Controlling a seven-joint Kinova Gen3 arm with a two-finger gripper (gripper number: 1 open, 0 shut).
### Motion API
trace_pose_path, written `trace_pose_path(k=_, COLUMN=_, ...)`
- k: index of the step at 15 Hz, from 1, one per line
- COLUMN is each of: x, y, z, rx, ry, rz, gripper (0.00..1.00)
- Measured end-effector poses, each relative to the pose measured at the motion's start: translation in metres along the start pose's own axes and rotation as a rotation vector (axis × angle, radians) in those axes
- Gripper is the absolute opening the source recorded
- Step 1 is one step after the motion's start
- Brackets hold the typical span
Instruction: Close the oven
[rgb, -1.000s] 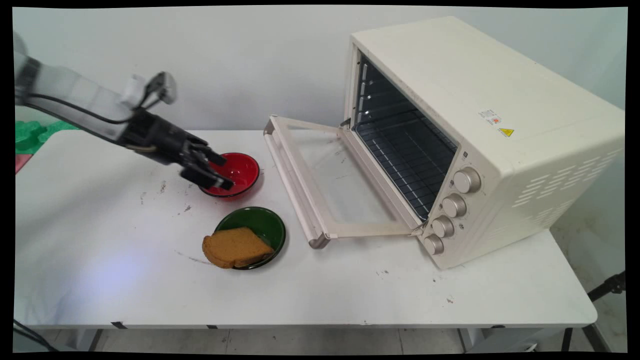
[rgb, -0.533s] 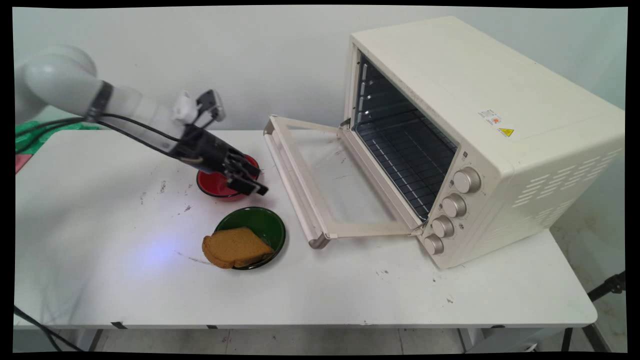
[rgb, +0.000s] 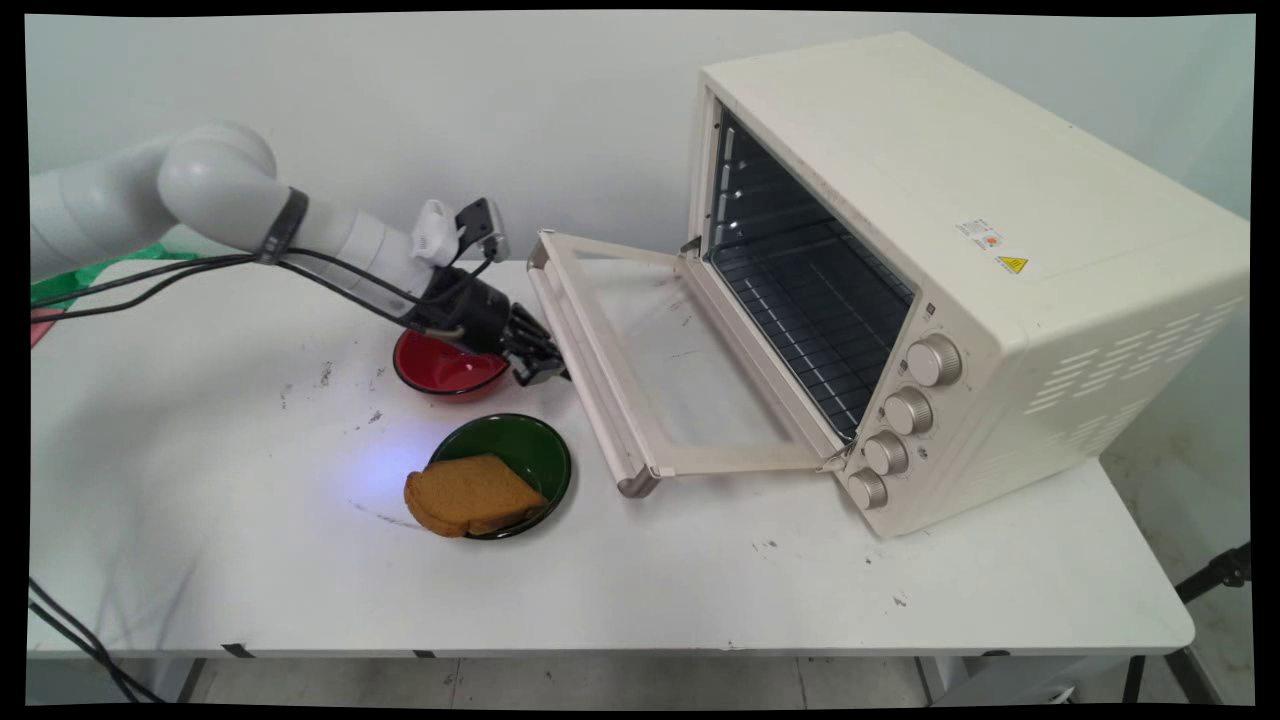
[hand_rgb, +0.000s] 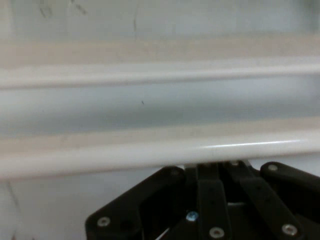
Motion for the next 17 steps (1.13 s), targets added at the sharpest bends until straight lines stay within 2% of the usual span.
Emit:
trace_pose_path(k=3, x=0.012, y=-0.002, z=0.002, rx=-0.001, ry=0.033, rz=0.003, gripper=0.00)
trace_pose_path(k=7, x=0.042, y=0.000, z=-0.016, rx=-0.011, ry=0.095, rz=0.000, gripper=0.00)
trace_pose_path(k=13, x=0.112, y=0.006, z=-0.073, rx=-0.020, ry=0.216, rz=0.006, gripper=0.00)
trace_pose_path(k=17, x=0.133, y=0.008, z=-0.112, rx=-0.023, ry=0.249, rz=0.033, gripper=0.00)
